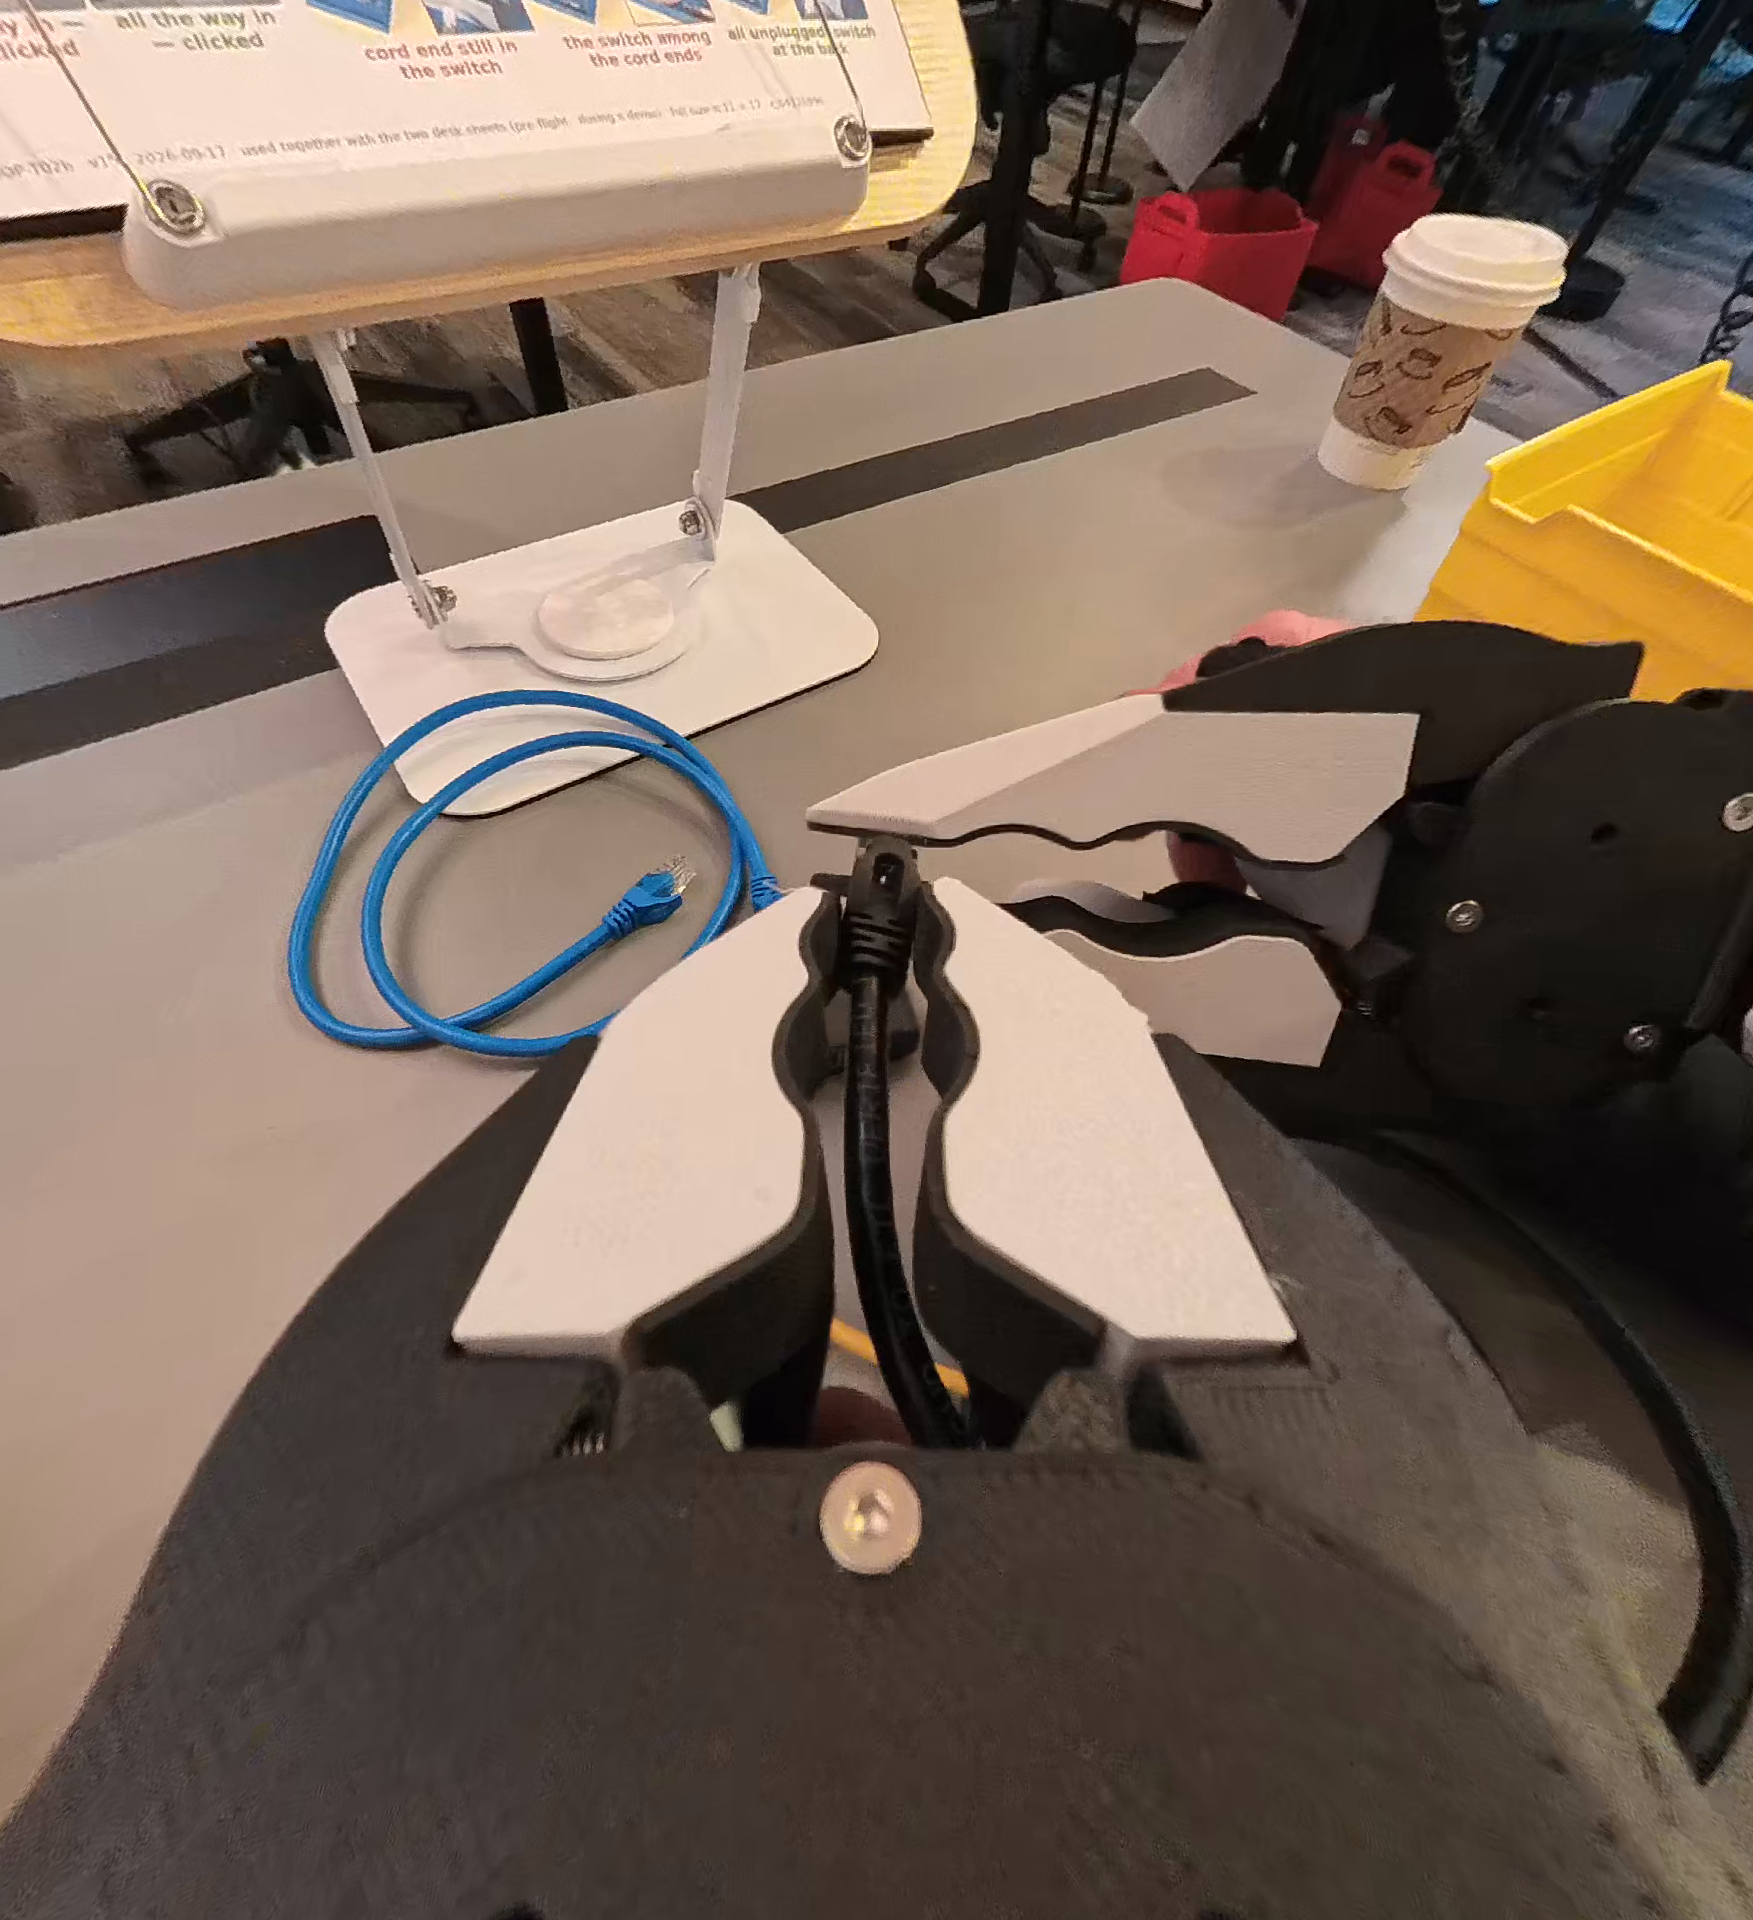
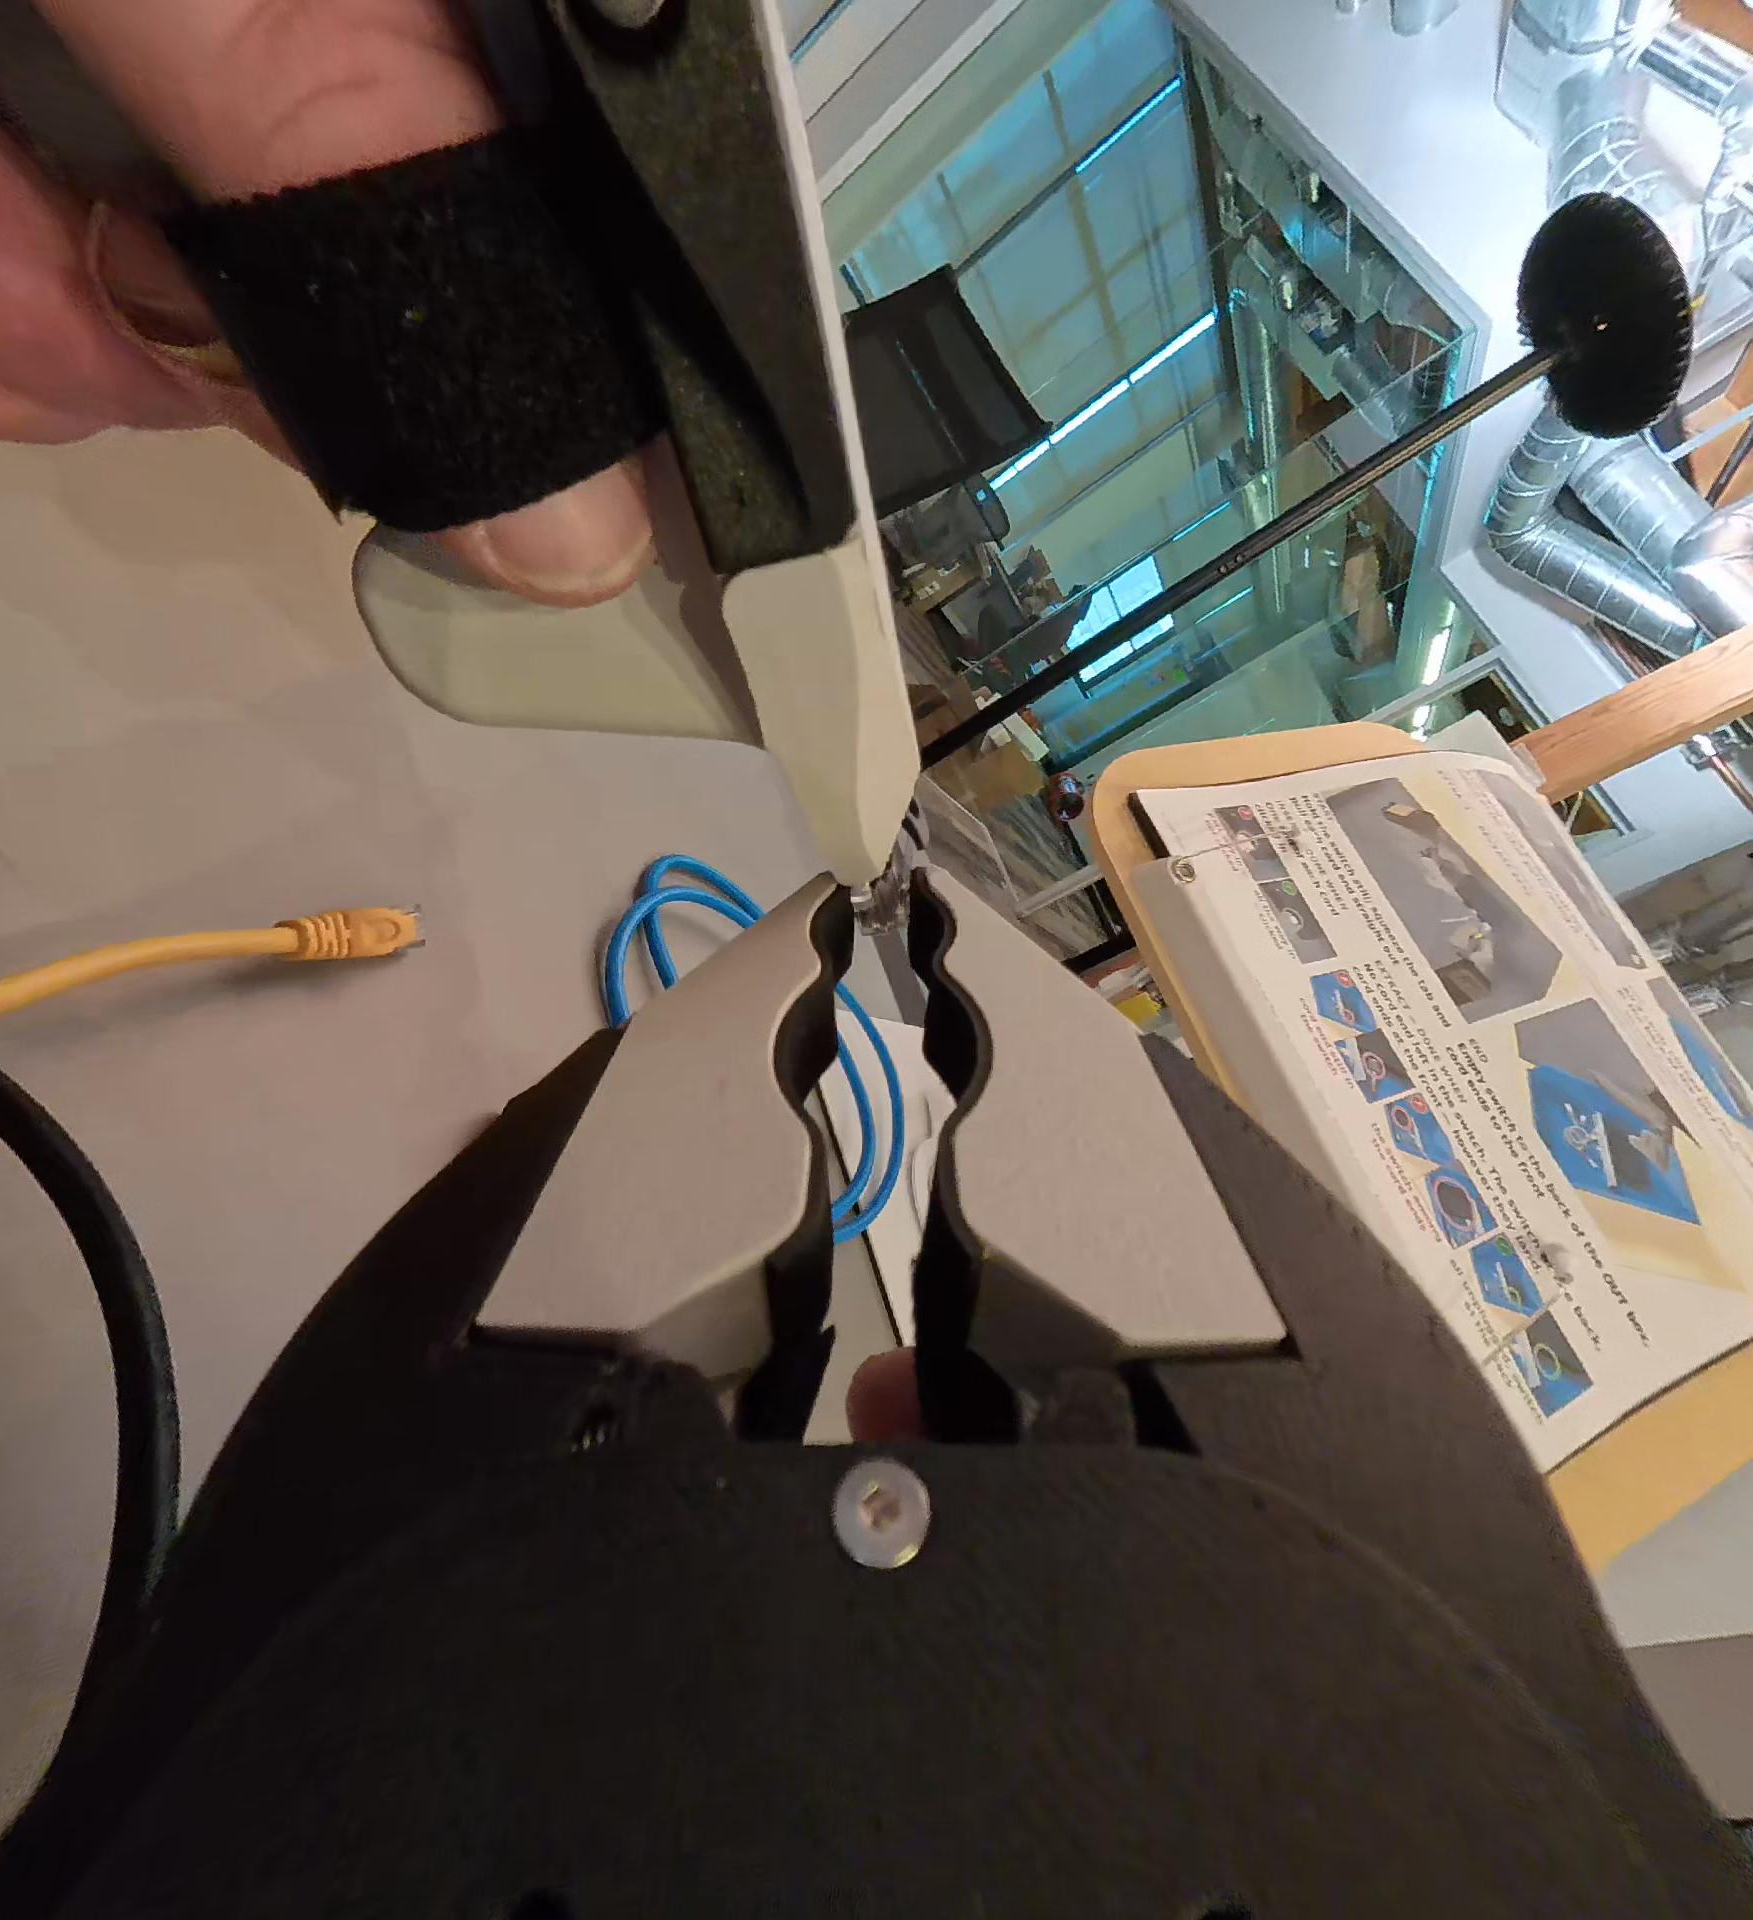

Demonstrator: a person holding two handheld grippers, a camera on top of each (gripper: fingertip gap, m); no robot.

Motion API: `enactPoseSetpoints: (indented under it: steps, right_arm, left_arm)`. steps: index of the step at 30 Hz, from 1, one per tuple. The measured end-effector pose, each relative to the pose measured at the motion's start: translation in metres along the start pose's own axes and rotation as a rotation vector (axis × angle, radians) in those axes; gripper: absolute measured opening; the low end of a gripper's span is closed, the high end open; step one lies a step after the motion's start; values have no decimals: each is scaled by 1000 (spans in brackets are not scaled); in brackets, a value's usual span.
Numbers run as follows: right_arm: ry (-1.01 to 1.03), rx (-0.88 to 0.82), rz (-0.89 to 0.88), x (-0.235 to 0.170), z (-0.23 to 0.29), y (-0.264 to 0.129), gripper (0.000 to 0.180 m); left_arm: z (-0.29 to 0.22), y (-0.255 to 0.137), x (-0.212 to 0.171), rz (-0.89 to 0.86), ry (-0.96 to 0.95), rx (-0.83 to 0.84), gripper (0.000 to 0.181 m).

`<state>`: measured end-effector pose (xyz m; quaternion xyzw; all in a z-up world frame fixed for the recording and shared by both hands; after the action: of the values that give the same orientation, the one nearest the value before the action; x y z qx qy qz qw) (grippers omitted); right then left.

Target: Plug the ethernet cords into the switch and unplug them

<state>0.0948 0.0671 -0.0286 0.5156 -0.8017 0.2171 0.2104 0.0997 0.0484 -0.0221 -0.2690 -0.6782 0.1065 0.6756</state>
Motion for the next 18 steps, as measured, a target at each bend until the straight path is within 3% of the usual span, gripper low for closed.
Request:
enactPoseSetpoints:
  steps: [18]
  right_arm:
    - [7,8,143,-34,-4,0,8]
  left_arm:
    - [39,5,-7,9,86,222,13]
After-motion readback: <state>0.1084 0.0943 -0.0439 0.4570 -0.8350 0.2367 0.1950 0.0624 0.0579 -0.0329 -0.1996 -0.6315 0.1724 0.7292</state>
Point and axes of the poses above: each gripper's, where its closed fingertips meet, y out along the fingers, x out of its top, z = x × y across the jaws, the point moved 1 cm from there along -y, back along the fingers, and after that the axes turned 7 degrees about z, right-handed, at the moved point
